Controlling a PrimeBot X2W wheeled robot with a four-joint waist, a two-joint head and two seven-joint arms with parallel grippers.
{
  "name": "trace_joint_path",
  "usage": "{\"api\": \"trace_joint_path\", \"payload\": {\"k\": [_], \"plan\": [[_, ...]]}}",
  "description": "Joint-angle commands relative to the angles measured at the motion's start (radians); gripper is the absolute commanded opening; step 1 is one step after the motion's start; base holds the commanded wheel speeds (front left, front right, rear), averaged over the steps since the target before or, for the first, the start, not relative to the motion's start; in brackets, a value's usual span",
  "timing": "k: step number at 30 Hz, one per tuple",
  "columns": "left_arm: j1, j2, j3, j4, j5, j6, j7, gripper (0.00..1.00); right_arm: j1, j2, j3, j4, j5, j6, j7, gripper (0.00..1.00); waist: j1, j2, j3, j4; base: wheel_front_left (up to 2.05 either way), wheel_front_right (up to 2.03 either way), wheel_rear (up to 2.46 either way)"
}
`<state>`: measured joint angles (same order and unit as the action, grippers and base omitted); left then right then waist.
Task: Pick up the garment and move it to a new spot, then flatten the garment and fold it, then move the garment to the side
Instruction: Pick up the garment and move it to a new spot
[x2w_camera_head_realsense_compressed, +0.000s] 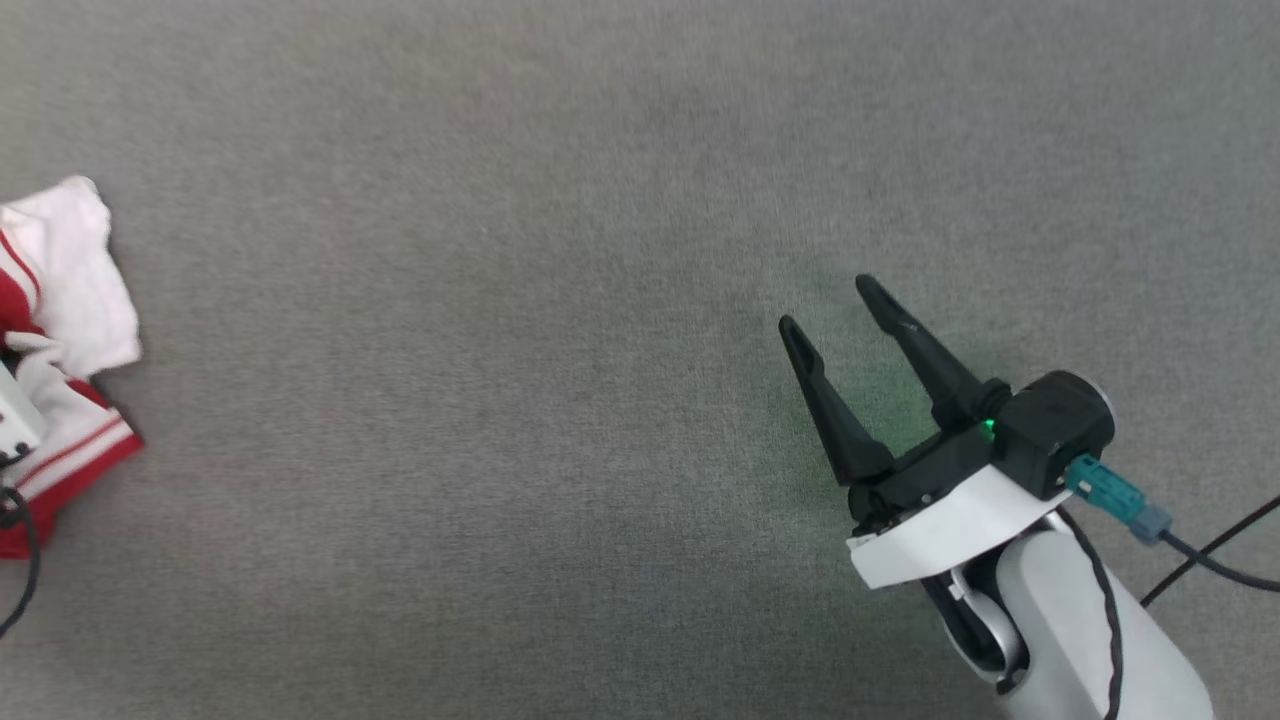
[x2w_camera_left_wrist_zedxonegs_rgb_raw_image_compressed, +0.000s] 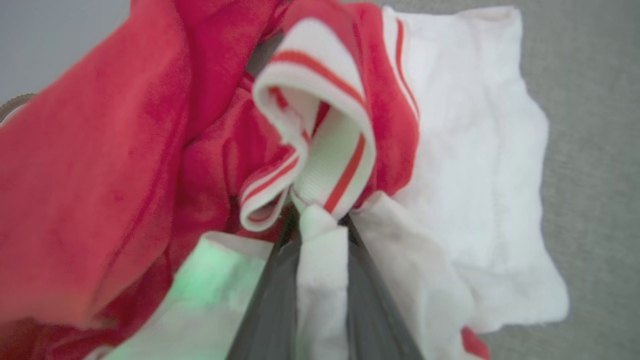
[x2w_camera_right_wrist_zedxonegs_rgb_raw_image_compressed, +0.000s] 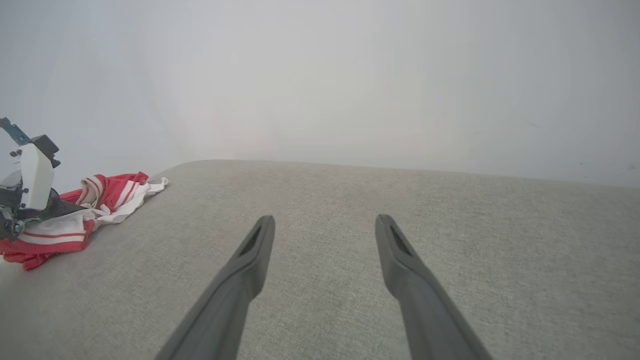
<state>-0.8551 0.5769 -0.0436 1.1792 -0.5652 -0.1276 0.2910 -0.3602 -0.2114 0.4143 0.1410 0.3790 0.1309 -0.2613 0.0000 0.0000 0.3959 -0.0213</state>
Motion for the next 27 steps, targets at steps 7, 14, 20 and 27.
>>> {"api": "trace_joint_path", "payload": {"k": [7,14,20,27], "plan": [[0.021,-0.045,-0.059,-0.134,-0.066,-0.005,-0.048,0.00,0.043,0.042,0.012,0.029,0.020,0.000,-0.005,1.00,0.0000,0.0000,-0.142,0.038,0.00,0.00,0.00],[0.062,-0.089,-0.192,-0.469,-0.223,-0.005,0.059,0.00,0.067,0.080,-0.012,0.032,0.030,0.000,-0.005,1.00,0.0000,0.0000,-0.176,0.004,0.00,0.00,0.00],[0.083,-0.140,-0.282,-0.760,-0.309,-0.005,0.178,0.00,0.082,0.115,-0.039,0.025,0.038,0.000,-0.005,1.00,0.0000,0.0000,-0.175,-0.076,0.00,0.00,0.00],[0.034,-0.291,-0.387,-0.858,-0.317,0.020,0.252,0.00,0.078,0.145,-0.082,0.007,0.063,0.000,-0.005,1.00,0.0000,0.0000,-0.141,-0.193,0.00,0.00,0.00]]}}
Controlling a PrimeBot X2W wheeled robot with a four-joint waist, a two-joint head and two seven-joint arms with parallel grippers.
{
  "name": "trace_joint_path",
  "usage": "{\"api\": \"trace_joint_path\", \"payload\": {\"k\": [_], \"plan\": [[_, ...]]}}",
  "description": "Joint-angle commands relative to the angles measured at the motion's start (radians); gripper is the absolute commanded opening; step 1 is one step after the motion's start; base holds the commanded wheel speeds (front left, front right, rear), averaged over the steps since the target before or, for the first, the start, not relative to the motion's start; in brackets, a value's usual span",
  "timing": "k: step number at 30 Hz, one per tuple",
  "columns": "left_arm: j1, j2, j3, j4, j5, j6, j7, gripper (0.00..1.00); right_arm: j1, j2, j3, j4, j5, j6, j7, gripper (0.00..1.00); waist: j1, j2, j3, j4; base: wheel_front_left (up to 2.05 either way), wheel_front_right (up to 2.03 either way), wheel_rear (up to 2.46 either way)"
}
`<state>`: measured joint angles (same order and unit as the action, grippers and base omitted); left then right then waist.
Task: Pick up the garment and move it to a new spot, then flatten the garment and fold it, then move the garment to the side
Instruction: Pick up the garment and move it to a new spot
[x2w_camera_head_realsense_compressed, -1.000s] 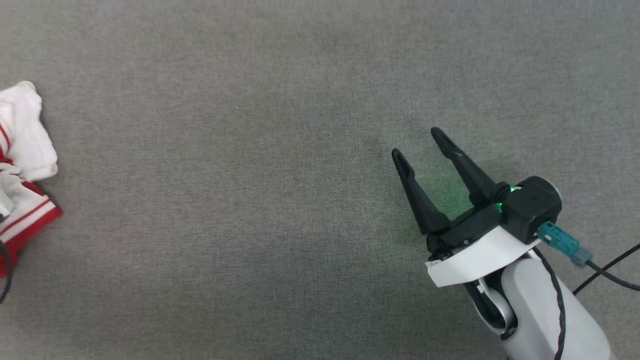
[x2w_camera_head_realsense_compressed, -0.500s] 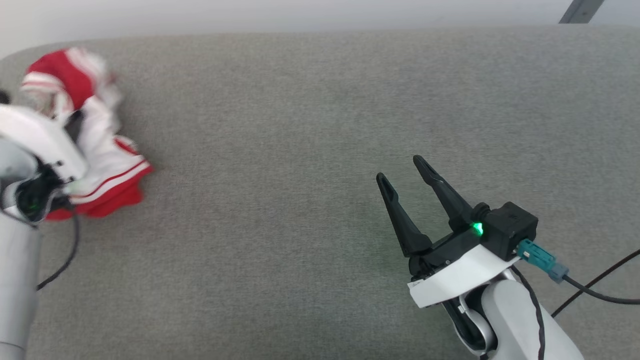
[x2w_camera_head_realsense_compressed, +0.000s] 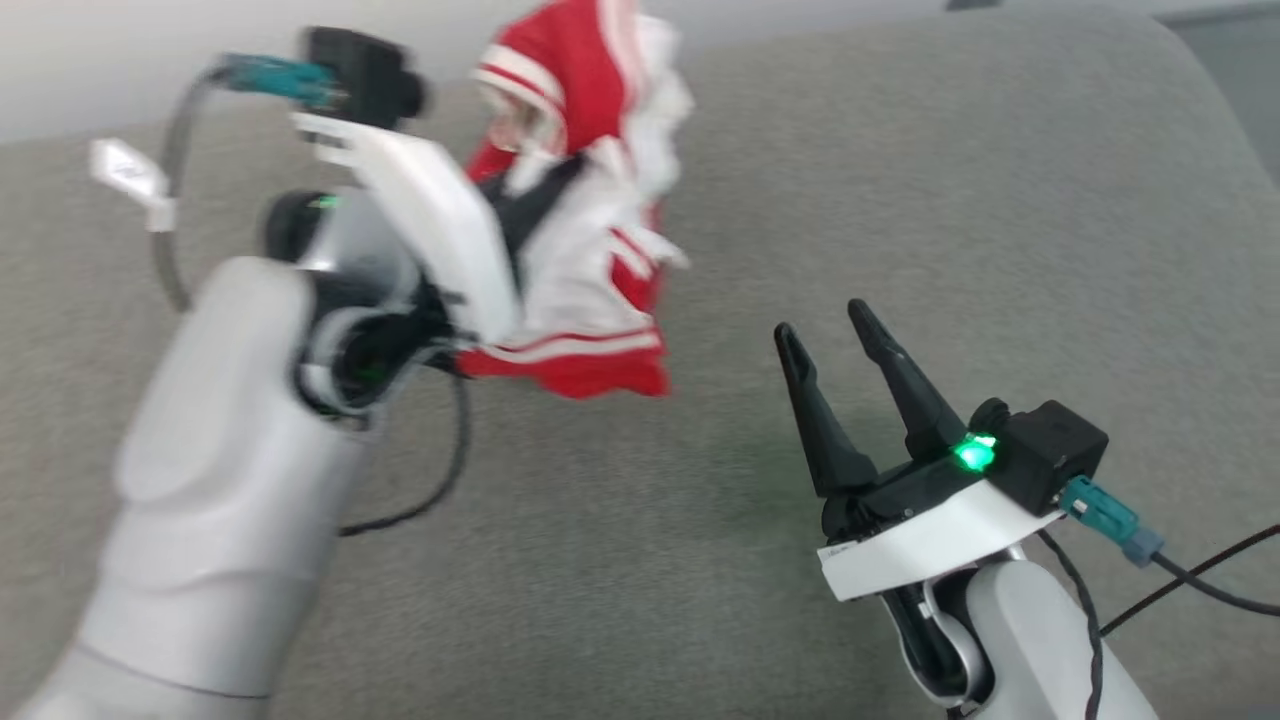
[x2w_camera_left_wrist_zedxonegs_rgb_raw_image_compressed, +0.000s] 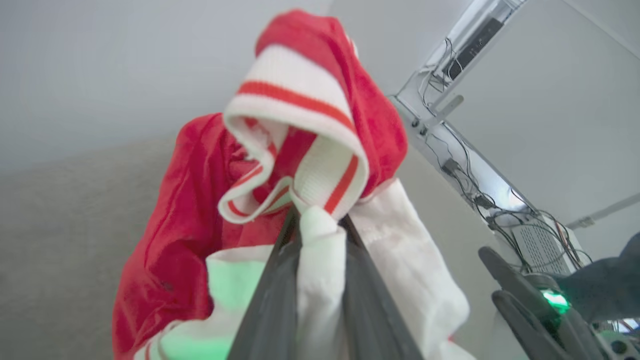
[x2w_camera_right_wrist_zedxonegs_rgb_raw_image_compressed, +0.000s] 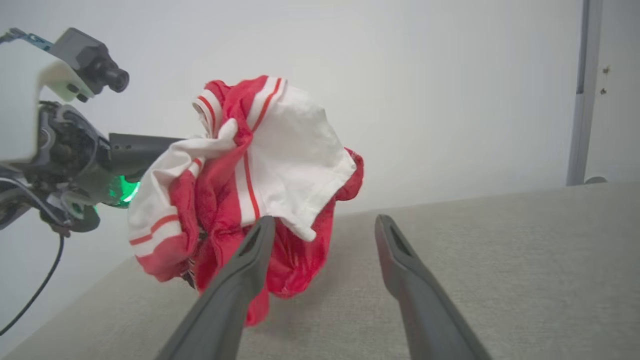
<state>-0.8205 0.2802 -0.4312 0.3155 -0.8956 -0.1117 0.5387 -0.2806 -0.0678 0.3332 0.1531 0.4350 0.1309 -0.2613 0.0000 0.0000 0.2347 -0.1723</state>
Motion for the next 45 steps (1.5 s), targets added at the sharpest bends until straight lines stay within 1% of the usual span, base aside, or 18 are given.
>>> {"api": "trace_joint_path", "payload": {"k": [1,4,6,9,12,13,15,19,24,27,31,33,35,36,37,38,39,45], "plan": [[-0.007,-0.014,-0.022,0.023,0.019,0.003,0.007,0.00,-0.005,0.005,-0.007,-0.005,0.010,0.000,-0.005,1.00,0.0000,0.0000,0.027,-0.062,0.00,0.00,0.00],[-0.037,-0.068,-0.056,0.095,0.015,-0.005,-0.001,0.00,-0.016,0.013,-0.021,-0.005,0.022,0.000,-0.005,1.00,0.0000,0.0000,0.046,-0.124,0.00,0.00,0.00],[-0.064,-0.073,-0.087,0.150,0.040,-0.012,-0.017,0.00,-0.019,0.015,-0.035,-0.005,0.030,0.000,-0.005,1.00,0.0000,0.0000,0.058,-0.161,0.00,0.00,0.00],[-0.082,-0.048,-0.129,0.264,0.079,-0.016,-0.036,0.00,-0.015,0.017,-0.053,-0.008,0.054,0.000,-0.005,1.00,0.0000,0.0000,0.074,-0.211,0.00,0.00,0.00],[-0.108,0.002,-0.170,0.371,0.122,-0.018,-0.035,0.00,-0.004,0.018,-0.060,-0.010,0.083,0.000,-0.005,1.00,0.0000,0.0000,0.082,-0.253,0.00,0.00,0.00],[-0.108,0.002,-0.170,0.371,0.122,-0.018,-0.035,0.00,-0.004,0.018,-0.060,-0.010,0.083,0.000,-0.005,1.00,0.0000,0.0000,0.082,-0.253,0.00,0.00,0.00],[-0.109,0.031,-0.190,0.435,0.130,-0.019,-0.025,0.00,0.007,0.016,-0.067,-0.008,0.101,0.000,-0.005,1.00,0.0000,0.0000,0.084,-0.275,0.00,0.00,0.00],[-0.109,0.088,-0.277,0.493,0.161,-0.020,-0.019,0.00,0.027,0.017,-0.084,-0.004,0.127,0.000,-0.005,1.00,0.0000,0.0000,0.088,-0.299,0.00,0.00,0.00],[-0.088,0.111,-0.379,0.545,0.151,-0.017,0.016,0.00,0.041,0.017,-0.080,-0.010,0.157,0.000,-0.005,1.00,0.0000,0.0000,0.101,-0.313,0.00,0.00,0.00],[-0.073,0.127,-0.470,0.581,0.156,-0.018,0.075,0.00,0.039,0.017,-0.075,-0.015,0.167,0.000,-0.005,1.00,0.0000,0.0000,0.110,-0.314,0.00,0.00,0.00],[-0.073,0.146,-0.548,0.618,0.121,-0.017,0.126,0.00,0.023,0.017,-0.060,-0.016,0.178,0.000,-0.005,1.00,0.0000,0.0000,0.123,-0.323,0.00,0.00,0.00],[-0.074,0.153,-0.595,0.614,0.121,-0.017,0.133,0.00,0.022,0.017,-0.056,-0.016,0.180,0.000,-0.005,1.00,0.0000,0.0000,0.124,-0.326,0.00,0.00,0.00],[-0.083,0.158,-0.614,0.608,0.096,-0.018,0.102,0.00,0.022,0.017,-0.058,-0.017,0.180,0.000,-0.005,1.00,0.0000,0.0000,0.126,-0.324,0.00,0.00,0.00],[-0.093,0.153,-0.617,0.606,0.083,-0.018,0.085,0.16,0.023,0.017,-0.062,-0.017,0.177,0.000,-0.005,1.00,0.0000,0.0000,0.125,-0.320,0.00,0.00,0.00],[-0.106,0.149,-0.617,0.602,0.071,-0.018,0.059,0.42,0.027,0.017,-0.067,-0.016,0.174,0.000,-0.005,1.00,0.0000,0.0000,0.122,-0.314,0.00,0.00,0.00],[-0.121,0.145,-0.614,0.598,0.061,-0.018,0.028,0.73,0.032,0.017,-0.074,-0.015,0.169,0.000,-0.005,1.00,0.0000,0.0000,0.118,-0.305,0.00,0.00,0.00],[-0.133,0.140,-0.610,0.593,0.050,-0.017,-0.001,1.00,0.036,0.017,-0.078,-0.013,0.165,0.000,-0.005,1.00,0.0000,0.0000,0.112,-0.297,0.00,0.00,0.00],[-0.193,0.110,-0.616,0.542,-0.017,-0.018,-0.160,1.00,0.044,0.017,-0.103,0.006,0.110,0.000,-0.005,1.00,0.0000,0.0000,0.056,-0.217,0.00,0.00,0.00]]}}
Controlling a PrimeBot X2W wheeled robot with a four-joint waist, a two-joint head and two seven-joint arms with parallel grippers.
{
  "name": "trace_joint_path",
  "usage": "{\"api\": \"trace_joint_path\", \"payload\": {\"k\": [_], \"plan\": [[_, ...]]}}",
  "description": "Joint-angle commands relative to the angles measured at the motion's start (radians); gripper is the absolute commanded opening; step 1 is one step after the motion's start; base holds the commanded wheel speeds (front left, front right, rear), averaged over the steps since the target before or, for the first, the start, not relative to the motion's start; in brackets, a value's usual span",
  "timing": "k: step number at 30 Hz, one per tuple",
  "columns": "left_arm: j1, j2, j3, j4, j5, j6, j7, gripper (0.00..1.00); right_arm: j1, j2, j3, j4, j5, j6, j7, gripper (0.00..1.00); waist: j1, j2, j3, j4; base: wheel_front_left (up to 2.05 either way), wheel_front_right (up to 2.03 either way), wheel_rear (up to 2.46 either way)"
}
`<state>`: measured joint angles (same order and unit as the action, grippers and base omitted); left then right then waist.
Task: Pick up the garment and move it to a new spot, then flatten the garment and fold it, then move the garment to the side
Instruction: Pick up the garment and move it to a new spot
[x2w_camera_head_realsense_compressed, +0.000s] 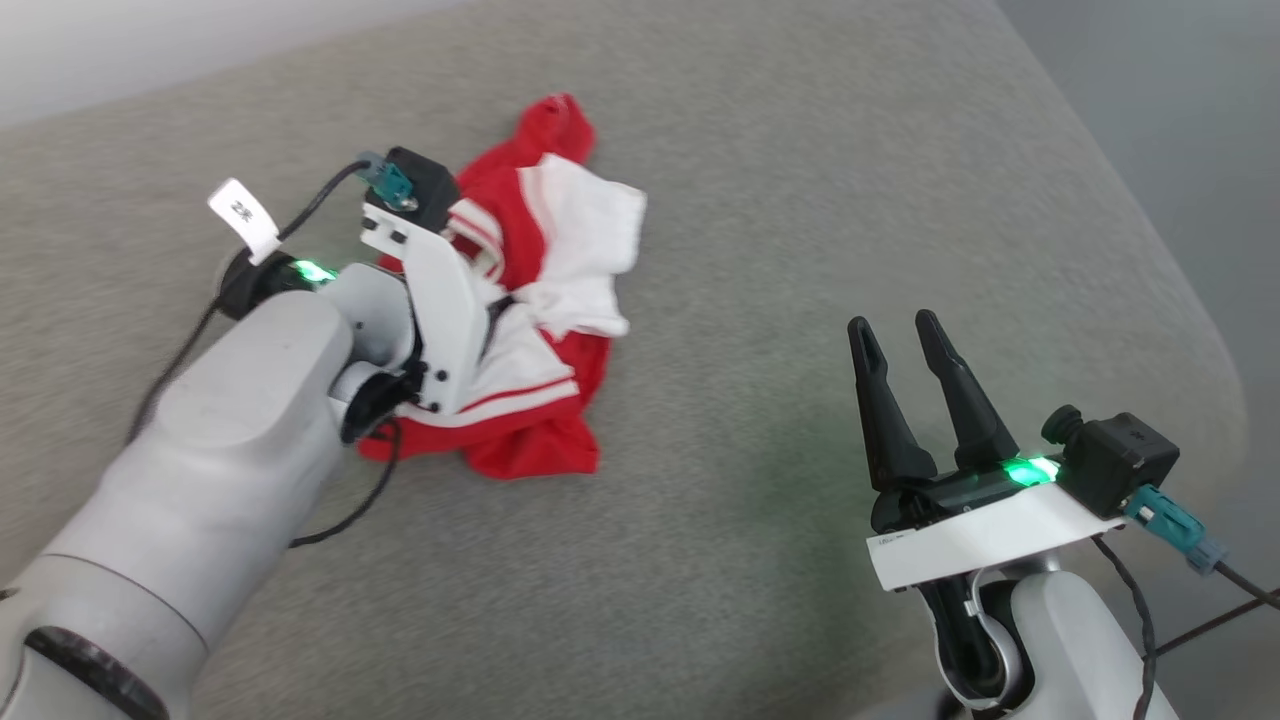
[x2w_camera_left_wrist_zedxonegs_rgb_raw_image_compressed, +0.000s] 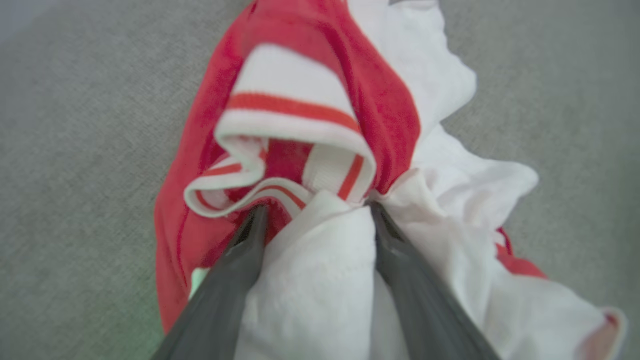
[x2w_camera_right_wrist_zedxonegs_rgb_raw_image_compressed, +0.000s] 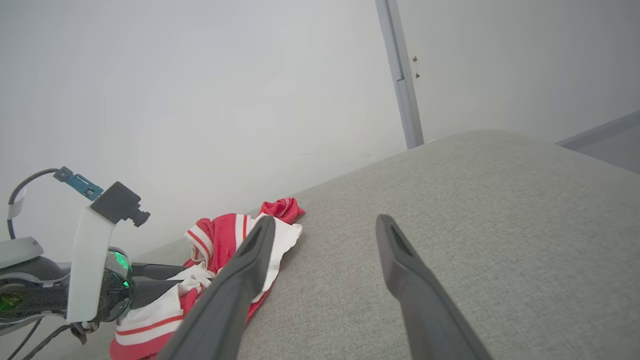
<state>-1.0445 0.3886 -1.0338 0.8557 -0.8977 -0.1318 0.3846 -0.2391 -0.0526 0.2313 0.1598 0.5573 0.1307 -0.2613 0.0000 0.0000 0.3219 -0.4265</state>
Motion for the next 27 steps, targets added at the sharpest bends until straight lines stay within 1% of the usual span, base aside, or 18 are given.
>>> {"api": "trace_joint_path", "payload": {"k": [1,4,10,12,13,16,21,24,25,27], "plan": [[0.021,-0.003,-0.009,-0.011,-0.027,0.002,-0.035,1.00,0.003,0.002,-0.002,0.001,-0.023,0.000,-0.005,1.00,0.0000,0.0000,-0.040,0.050,0.00,0.00,0.00],[0.009,-0.029,0.006,-0.052,-0.083,0.002,-0.124,1.00,0.008,0.001,-0.018,0.009,-0.058,0.000,-0.005,1.00,0.0000,0.0000,-0.071,0.097,0.00,0.00,0.00],[0.077,-0.036,0.027,-0.135,-0.191,0.002,-0.294,1.00,0.029,-0.006,-0.046,0.024,-0.117,0.000,-0.005,1.00,0.0000,0.0000,-0.125,0.185,0.00,0.00,0.00],[0.118,-0.027,0.022,-0.129,-0.199,0.002,-0.351,1.00,0.040,-0.020,-0.063,0.032,-0.131,0.000,-0.005,1.00,0.0000,0.0000,-0.146,0.215,0.00,0.00,0.00],[0.118,-0.027,0.022,-0.129,-0.199,0.002,-0.351,1.00,0.040,-0.020,-0.063,0.032,-0.131,0.000,-0.005,1.00,0.0000,0.0000,-0.146,0.215,0.00,0.00,0.00],[0.196,-0.034,0.035,-0.099,-0.234,0.002,-0.446,1.00,0.054,-0.040,-0.087,0.039,-0.143,0.000,-0.005,1.00,0.0000,0.0000,-0.173,0.258,0.00,0.00,0.00],[0.324,-0.042,0.061,-0.045,-0.289,0.002,-0.588,1.00,0.094,-0.081,-0.147,0.046,-0.155,0.000,-0.005,1.00,0.0000,0.0000,-0.223,0.348,0.00,0.00,0.00],[0.386,-0.048,0.092,-0.031,-0.319,0.002,-0.633,1.00,0.116,-0.099,-0.172,0.051,-0.163,0.000,-0.005,1.00,0.0000,0.0000,-0.247,0.396,0.00,0.00,0.00],[0.428,-0.032,0.118,-0.026,-0.315,0.002,-0.646,1.00,0.128,-0.108,-0.182,0.058,-0.168,0.000,-0.005,1.00,0.0000,0.0000,-0.260,0.418,0.00,0.00,0.00],[0.466,-0.017,0.152,-0.028,-0.300,0.002,-0.650,1.00,0.131,-0.116,-0.186,0.060,-0.171,0.000,-0.005,1.00,0.0000,0.0000,-0.273,0.434,0.00,0.00,0.00]]}}
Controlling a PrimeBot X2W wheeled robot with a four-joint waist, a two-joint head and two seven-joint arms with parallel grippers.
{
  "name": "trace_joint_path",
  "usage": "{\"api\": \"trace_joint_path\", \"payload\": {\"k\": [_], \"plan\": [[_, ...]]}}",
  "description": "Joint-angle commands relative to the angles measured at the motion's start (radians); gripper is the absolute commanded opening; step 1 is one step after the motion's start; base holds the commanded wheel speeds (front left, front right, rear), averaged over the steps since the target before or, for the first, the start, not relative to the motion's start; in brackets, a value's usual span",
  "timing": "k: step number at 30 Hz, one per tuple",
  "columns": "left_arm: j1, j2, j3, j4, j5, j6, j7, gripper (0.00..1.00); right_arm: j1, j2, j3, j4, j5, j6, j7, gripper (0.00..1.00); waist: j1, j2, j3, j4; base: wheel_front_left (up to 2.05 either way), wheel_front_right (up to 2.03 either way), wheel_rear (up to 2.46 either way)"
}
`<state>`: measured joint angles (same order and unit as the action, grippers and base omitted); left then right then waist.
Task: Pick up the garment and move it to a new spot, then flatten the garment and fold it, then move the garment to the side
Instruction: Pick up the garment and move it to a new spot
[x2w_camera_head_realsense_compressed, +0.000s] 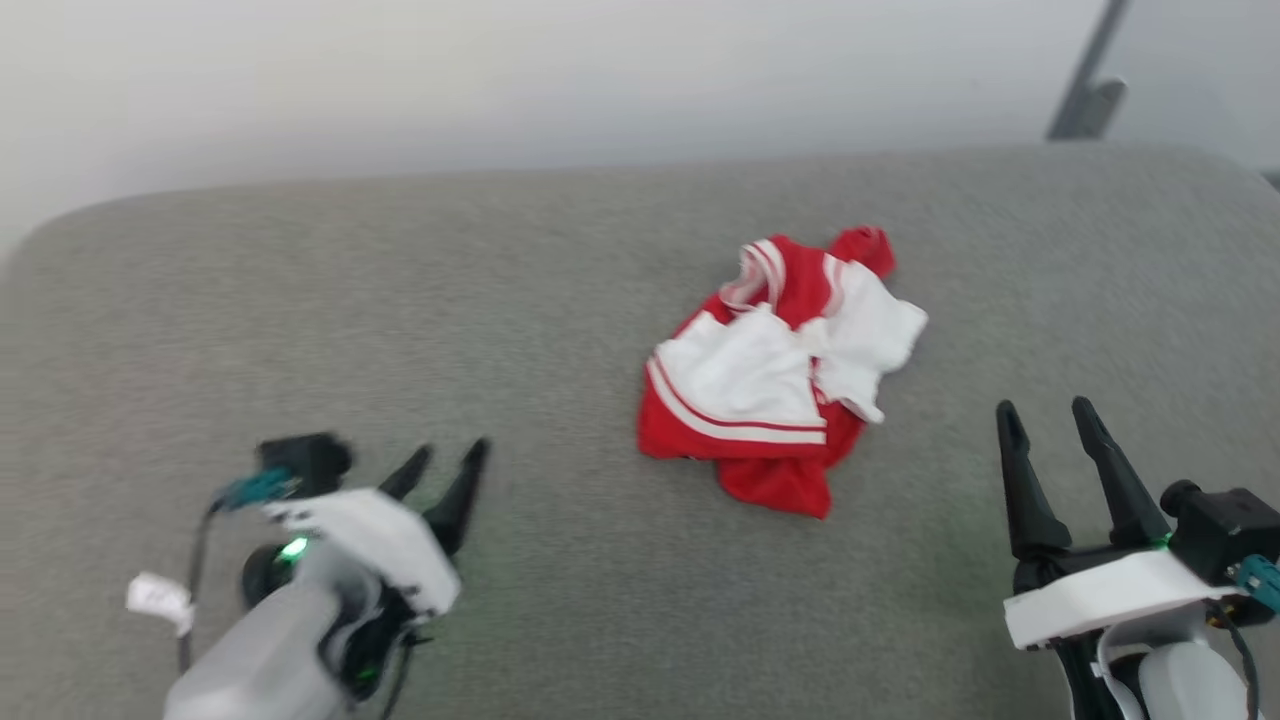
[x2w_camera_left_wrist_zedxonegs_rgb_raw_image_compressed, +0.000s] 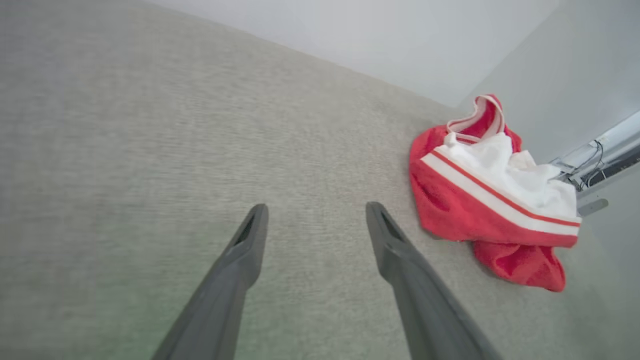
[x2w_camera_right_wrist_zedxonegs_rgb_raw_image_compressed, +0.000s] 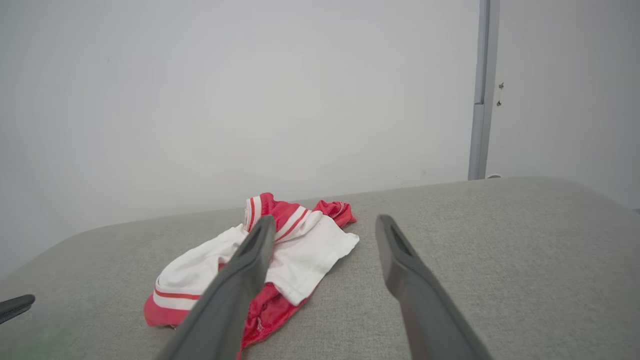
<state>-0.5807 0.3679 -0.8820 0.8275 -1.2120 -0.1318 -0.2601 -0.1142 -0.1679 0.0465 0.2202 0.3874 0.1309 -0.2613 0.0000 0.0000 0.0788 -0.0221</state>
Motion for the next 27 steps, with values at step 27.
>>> {"api": "trace_joint_path", "payload": {"k": [27], "plan": [[0.681,-0.148,0.889,-0.622,0.864,0.028,-0.005,1.00,0.071,-0.009,-0.058,-0.062,-0.017,0.000,-0.005,1.00,0.0000,0.0000,-0.091,0.036,0.00,0.00,0.00]]}}
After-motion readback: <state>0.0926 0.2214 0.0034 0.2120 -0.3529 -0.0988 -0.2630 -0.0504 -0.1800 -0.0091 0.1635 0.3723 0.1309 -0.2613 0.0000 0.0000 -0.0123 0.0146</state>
